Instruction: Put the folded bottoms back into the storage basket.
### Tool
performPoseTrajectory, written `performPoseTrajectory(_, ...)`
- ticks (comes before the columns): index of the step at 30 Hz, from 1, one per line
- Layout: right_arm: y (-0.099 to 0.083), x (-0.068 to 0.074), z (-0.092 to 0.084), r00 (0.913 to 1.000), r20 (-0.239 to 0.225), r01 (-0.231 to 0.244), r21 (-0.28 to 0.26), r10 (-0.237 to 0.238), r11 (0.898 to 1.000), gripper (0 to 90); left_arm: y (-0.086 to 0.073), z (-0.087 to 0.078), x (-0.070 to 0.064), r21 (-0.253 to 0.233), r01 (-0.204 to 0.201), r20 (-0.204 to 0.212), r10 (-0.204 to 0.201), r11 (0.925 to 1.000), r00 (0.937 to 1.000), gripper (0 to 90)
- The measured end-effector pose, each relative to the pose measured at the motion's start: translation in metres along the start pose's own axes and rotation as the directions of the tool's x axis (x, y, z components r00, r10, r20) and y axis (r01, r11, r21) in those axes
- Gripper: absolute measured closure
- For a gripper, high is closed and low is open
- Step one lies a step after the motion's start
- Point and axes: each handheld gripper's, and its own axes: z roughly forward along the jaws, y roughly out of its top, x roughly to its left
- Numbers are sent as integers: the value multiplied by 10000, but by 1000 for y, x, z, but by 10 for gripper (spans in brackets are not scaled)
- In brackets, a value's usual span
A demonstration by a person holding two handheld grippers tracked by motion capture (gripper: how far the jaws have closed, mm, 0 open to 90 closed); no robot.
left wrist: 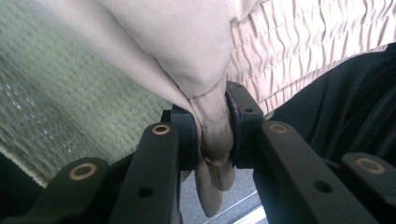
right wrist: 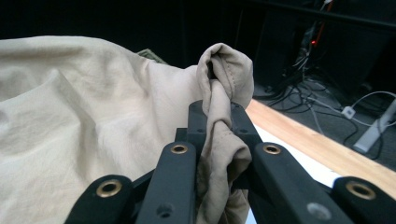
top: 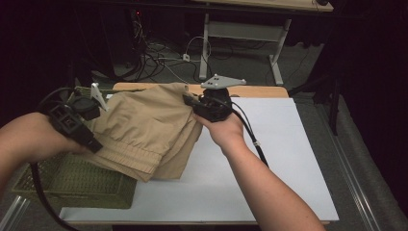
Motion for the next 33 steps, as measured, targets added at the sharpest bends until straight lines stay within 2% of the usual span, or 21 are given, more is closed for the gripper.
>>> performPoseTrajectory(1,-3,5,10,9999,-135,-23,77,24,10000,839,-3,3,4,37,35,33,-35,10000,10000,748)
performPoseTrajectory(5,-8,14,29,9994,-331,-50,287,59,9996,838,-19,17,19,-2,322,-30,-322,9995,9995,748)
performPoseTrajectory(14,-11,31,68,9967,-816,0,616,50,9981,837,-42,41,47,123,946,139,-948,9954,9954,749)
performPoseTrajectory(23,-5,34,98,9950,-985,-95,758,170,9971,836,-56,47,73,-222,1437,314,-1429,9894,9892,749)
performPoseTrajectory(33,6,53,127,9924,-1232,58,800,41,9968,834,-82,42,97,-430,2098,161,-2093,9768,9777,748)
